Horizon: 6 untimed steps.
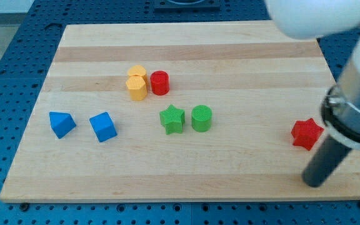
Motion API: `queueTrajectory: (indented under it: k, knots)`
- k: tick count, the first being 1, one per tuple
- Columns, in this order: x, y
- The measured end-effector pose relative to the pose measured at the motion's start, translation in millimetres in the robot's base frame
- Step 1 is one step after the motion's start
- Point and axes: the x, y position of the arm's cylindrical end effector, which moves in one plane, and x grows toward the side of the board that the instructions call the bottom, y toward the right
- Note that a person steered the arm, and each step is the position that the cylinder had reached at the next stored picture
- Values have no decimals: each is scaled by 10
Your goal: Push the res star slightly upwards
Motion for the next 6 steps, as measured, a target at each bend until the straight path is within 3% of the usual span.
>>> queueTrajectory:
  k: [1,2,6]
  knots:
    - [12,254]
    - [-289,244]
    - [-1083,-335]
